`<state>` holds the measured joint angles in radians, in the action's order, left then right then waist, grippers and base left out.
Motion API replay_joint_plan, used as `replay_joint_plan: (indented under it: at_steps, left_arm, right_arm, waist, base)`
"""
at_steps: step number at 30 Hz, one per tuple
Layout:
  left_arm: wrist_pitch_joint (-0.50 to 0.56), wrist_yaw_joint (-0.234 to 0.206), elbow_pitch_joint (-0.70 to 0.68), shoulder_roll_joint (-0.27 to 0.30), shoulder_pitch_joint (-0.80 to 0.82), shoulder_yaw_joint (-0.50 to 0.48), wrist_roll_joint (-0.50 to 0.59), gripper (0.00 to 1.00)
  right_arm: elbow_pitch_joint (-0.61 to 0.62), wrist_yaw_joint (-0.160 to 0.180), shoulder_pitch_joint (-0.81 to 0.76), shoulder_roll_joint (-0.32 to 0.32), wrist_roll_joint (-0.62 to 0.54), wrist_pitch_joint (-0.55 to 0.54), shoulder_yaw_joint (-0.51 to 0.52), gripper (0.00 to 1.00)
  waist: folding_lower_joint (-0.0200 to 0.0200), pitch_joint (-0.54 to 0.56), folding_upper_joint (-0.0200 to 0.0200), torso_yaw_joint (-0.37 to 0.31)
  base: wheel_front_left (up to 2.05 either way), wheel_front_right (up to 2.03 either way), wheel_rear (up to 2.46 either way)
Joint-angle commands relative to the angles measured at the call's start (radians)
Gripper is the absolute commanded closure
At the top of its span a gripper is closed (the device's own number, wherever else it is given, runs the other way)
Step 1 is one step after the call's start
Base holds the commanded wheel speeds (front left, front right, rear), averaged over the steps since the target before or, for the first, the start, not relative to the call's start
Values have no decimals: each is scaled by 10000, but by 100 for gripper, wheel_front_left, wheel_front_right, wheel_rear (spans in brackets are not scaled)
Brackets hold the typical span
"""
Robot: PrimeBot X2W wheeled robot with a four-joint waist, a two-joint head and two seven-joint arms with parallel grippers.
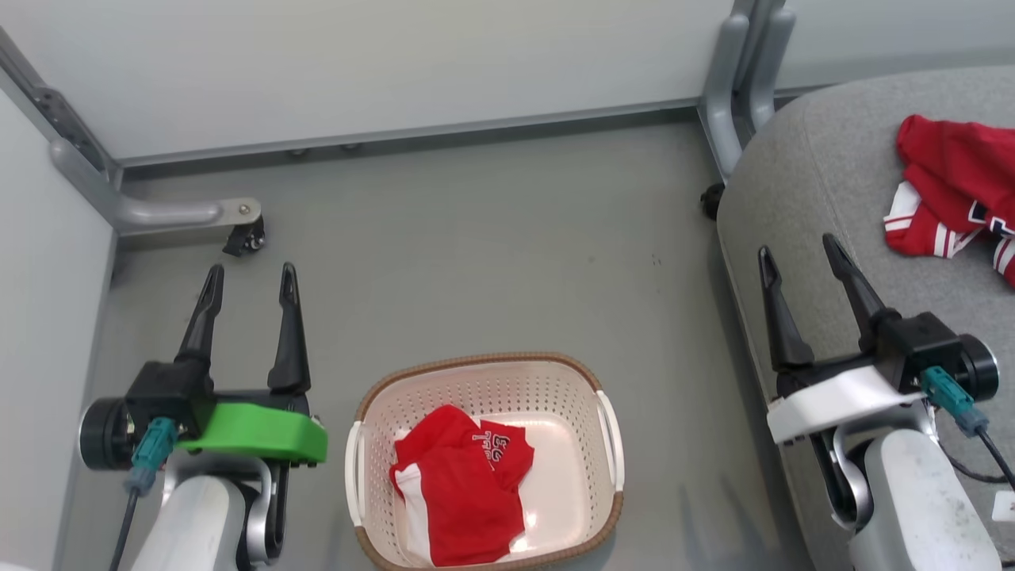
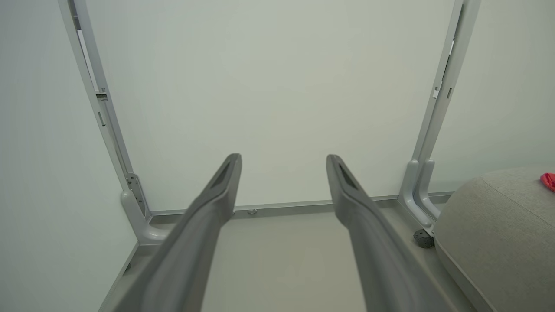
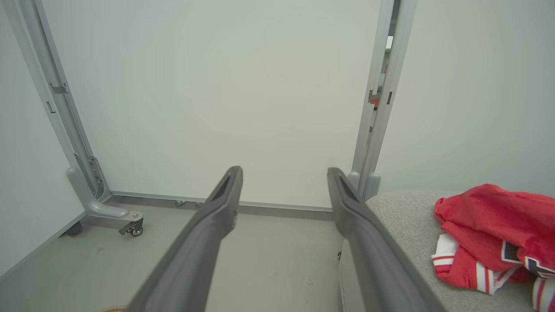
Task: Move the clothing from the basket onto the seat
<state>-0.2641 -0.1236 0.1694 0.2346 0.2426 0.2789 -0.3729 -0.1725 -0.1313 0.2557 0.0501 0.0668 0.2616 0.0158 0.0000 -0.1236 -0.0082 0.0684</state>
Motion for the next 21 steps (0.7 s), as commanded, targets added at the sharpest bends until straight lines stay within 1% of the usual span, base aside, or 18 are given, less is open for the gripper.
replay_joint_plan:
  at_steps: [1, 9, 21]
  left_arm:
    - [-4, 30, -31, -86, -290, -140, 80, 0]
    - [-4, 357, 23, -514, -1186, -759, 525, 0]
    - [-4, 973, 166, -782, -1698, -1063, 1114, 0]
  right_arm:
    - [66, 10, -274, 19, 47, 36, 26, 0]
    - [369, 10, -1329, 9, 527, 36, 153, 0]
    - [990, 10, -2411, 9, 752, 36, 12, 0]
  waist:
    - [0, 356, 82, 212]
    - [0, 895, 82, 261]
    - [0, 1240, 82, 216]
  base:
    - [0, 0, 0]
    - [0, 0, 0]
    - [0, 0, 0]
